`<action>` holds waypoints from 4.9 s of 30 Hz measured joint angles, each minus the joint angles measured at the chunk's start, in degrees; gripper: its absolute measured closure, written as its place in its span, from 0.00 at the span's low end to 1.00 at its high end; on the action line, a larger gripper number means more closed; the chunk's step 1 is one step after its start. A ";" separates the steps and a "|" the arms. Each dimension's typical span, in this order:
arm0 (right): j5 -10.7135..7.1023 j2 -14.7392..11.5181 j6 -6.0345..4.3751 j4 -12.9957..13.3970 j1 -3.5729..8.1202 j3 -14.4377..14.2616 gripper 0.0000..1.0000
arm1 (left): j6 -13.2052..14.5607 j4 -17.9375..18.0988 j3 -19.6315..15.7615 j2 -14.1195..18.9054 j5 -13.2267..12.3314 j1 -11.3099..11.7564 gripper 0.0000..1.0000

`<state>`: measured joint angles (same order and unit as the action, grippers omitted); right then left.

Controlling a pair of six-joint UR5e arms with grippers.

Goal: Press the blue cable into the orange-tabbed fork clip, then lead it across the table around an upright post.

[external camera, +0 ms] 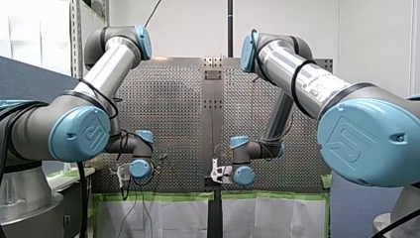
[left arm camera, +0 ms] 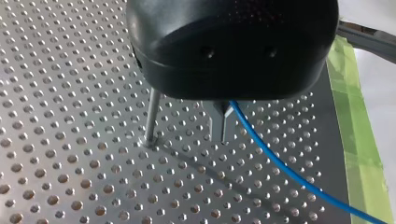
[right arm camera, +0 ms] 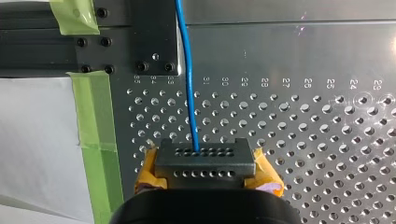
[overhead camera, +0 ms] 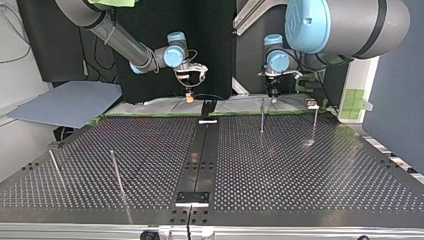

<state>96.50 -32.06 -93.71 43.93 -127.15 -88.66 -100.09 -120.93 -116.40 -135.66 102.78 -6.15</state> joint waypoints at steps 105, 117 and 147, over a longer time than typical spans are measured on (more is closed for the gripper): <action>-0.08 0.53 0.27 -6.04 3.68 6.69 1.00 | -0.68 -10.42 5.03 1.49 -6.05 3.69 0.00; -0.10 0.55 0.27 -6.04 3.63 6.68 1.00 | -0.29 -11.26 -0.79 4.23 -9.95 4.09 0.00; -0.37 0.60 -0.17 -6.04 3.42 6.69 1.00 | 0.12 -5.48 -10.98 13.45 -14.09 0.59 0.00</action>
<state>96.14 -31.46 -93.88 37.89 -123.73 -81.97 -99.97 -126.41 -127.38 -122.21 88.69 -5.56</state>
